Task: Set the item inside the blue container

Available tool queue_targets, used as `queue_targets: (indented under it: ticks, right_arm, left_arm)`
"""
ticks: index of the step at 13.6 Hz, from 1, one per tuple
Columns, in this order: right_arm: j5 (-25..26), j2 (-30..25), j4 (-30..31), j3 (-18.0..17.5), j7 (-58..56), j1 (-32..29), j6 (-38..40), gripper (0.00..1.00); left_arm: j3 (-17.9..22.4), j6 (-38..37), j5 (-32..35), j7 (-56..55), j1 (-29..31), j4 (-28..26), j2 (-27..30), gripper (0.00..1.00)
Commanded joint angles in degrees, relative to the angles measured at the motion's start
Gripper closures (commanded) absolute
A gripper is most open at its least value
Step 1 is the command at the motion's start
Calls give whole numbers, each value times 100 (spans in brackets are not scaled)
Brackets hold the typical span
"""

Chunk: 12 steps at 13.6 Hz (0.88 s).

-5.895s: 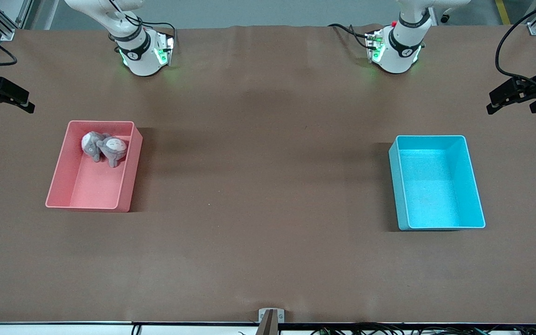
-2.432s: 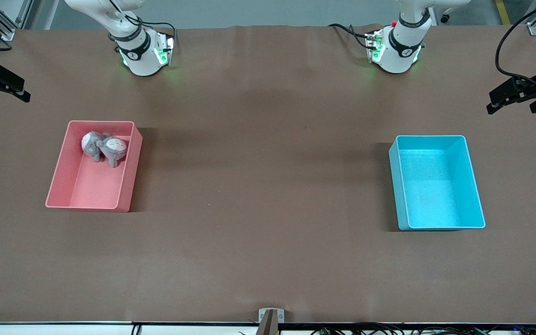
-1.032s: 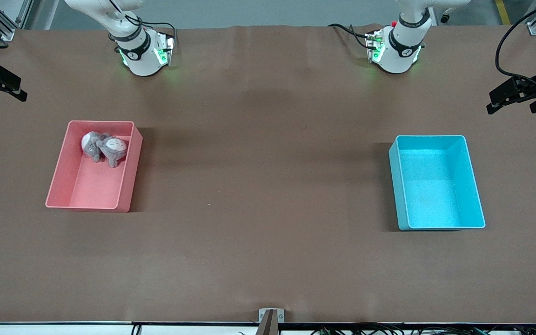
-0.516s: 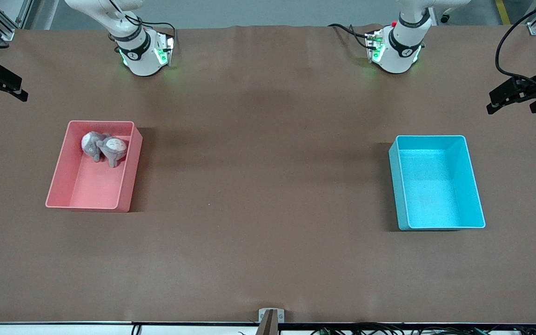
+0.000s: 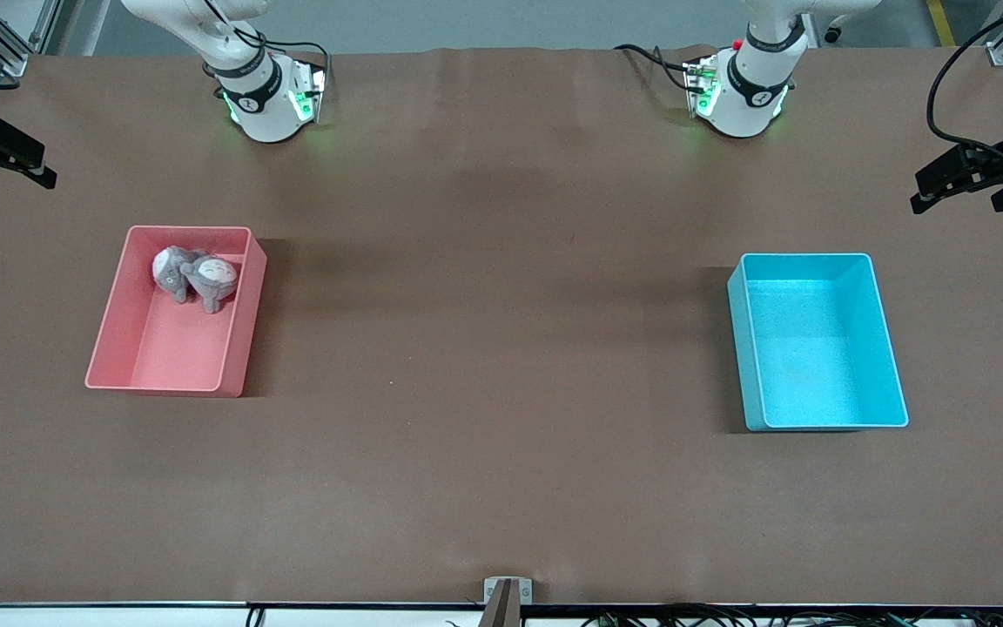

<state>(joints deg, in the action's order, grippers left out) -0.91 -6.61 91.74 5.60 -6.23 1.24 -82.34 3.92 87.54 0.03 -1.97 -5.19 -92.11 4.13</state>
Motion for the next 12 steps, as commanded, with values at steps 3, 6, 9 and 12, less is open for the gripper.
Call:
queue_targets:
  ticks: [3, 6, 9, 12]
  right_arm:
    - [-50, -34, 54, 29, 51, 26, 113, 0]
    - [-50, -34, 54, 29, 156, 17, 113, 0]
    - [-50, -34, 54, 29, 359, 43, 113, 0]
    - [-59, -34, 63, 29, 350, 43, 78, 0]
  left_arm:
    - [3, -70, -100, 74, 0, 70, 9, 0]
    - [3, -70, -100, 74, 9, 70, 9, 0]
    - [3, -70, -100, 74, 9, 70, 9, 0]
    - [3, -70, -117, 56, 9, 123, 18, 0]
